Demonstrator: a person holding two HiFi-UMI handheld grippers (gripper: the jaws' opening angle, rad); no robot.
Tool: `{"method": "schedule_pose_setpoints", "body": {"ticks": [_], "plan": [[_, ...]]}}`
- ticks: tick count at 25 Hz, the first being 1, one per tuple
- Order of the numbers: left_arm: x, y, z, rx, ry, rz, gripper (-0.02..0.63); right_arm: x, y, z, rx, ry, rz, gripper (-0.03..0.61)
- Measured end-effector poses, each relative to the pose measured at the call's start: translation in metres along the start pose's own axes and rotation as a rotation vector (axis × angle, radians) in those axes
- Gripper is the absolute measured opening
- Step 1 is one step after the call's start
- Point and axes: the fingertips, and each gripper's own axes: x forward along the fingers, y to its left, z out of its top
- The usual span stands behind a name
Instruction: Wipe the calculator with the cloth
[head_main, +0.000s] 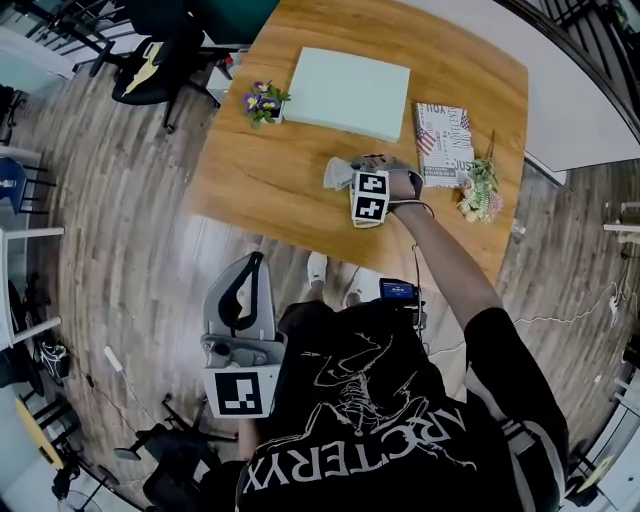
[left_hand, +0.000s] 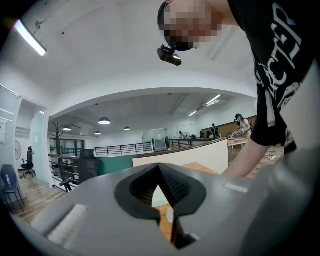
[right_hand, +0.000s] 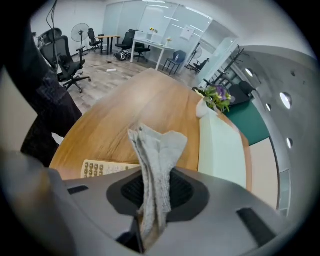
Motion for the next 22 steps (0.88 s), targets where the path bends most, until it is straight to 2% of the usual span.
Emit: {"method": "schedule_pose_setpoints", "body": {"ticks": [5, 13, 22], "plan": [[-0.001, 0.004, -0.005, -0.006, 0.018, 0.006, 0.009, 0.016, 0.006, -0.005, -0.005, 0.034, 0.019, 0.091], [0.005, 0.001, -0.007, -0.013, 0.020, -0.012, 0.009, 0.013, 0.019, -0.005, -0.025, 0.026, 0.028, 0.091], [0.022, -0.015, -0.002, -0.017, -0.009, -0.072, 0.009, -0.004, 0.069, -0.005, -0.061, 0.021, 0.082, 0.091]]}}
